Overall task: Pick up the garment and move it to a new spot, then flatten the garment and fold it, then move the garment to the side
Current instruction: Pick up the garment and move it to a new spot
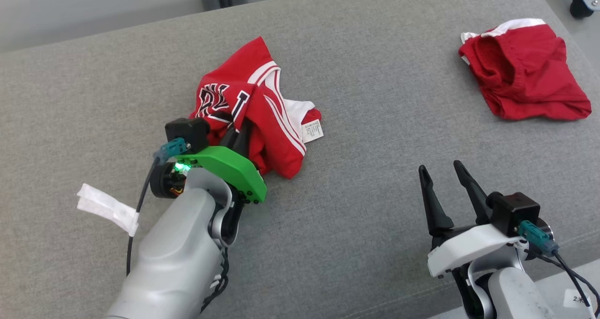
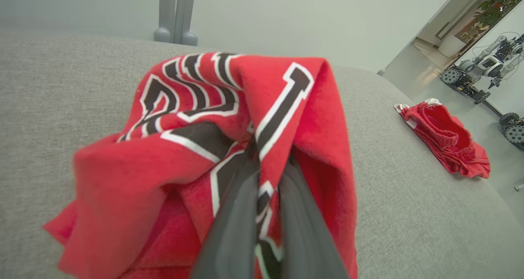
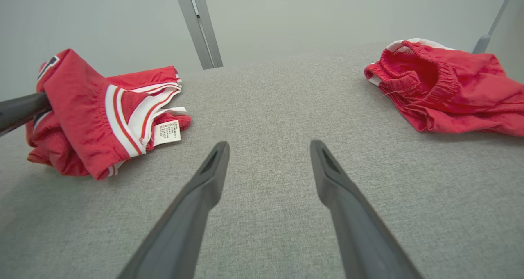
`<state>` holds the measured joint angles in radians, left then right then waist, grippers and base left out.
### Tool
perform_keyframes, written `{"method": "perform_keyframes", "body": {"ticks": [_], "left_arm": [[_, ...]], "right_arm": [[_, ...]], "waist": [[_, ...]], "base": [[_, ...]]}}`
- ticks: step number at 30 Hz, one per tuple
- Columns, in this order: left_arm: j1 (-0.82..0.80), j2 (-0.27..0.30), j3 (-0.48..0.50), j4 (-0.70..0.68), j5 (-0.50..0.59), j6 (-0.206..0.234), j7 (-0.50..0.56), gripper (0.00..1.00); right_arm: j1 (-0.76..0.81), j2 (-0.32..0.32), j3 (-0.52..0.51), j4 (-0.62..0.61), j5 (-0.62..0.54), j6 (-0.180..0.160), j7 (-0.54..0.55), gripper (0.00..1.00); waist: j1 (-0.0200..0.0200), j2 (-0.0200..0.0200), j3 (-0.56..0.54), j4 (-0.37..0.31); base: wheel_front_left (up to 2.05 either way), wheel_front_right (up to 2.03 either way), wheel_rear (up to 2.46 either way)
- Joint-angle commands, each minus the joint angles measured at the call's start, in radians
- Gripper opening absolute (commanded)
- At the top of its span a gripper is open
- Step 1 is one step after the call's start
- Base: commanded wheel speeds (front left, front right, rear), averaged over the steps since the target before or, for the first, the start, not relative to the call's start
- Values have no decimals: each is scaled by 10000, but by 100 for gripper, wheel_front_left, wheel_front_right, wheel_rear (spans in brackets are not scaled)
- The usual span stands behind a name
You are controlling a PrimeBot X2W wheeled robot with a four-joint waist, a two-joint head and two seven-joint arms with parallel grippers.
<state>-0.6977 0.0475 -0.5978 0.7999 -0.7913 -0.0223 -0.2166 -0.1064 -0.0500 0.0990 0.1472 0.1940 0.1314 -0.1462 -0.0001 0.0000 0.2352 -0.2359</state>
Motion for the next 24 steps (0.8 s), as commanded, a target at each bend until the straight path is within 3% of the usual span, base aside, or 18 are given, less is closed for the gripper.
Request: {"method": "perform_keyframes", "body": {"ticks": [1, 2, 3, 11, 18, 24], "left_arm": [[-72, 58, -144, 73, 37, 18, -114, 27], [-137, 59, -265, 98, 108, 29, -201, 57], [-195, 59, -348, 118, 180, 41, -257, 98], [-62, 52, -1015, -139, 1011, -10, -500, 100], [894, 63, -954, -795, 1425, 15, -486, 100], [2211, 269, -335, -1978, 1692, 459, -473, 100]], "right_arm": [[-80, -11, 3, 80, 82, -15, -89, 100], [-92, -15, -24, 139, 68, -15, -108, 100], [-96, -15, -51, 184, 44, -15, -131, 100], [184, -19, -517, 356, -364, -15, -53, 100], [675, -17, -1015, 415, -581, -15, 202, 100], [1069, -17, -1273, 276, -559, -15, 164, 100]], "waist": [[1, 0, -16, 11], [1, 0, -97, 78], [1, 0, -170, 136], [1, 0, -1269, 858], [1, 0, -2306, 1619], [1, 0, -2722, 2146]], "base": [[0, 0, 0], [0, 0, 0], [0, 0, 0], [0, 0, 0], [0, 0, 0], [0, 0, 0]]}}
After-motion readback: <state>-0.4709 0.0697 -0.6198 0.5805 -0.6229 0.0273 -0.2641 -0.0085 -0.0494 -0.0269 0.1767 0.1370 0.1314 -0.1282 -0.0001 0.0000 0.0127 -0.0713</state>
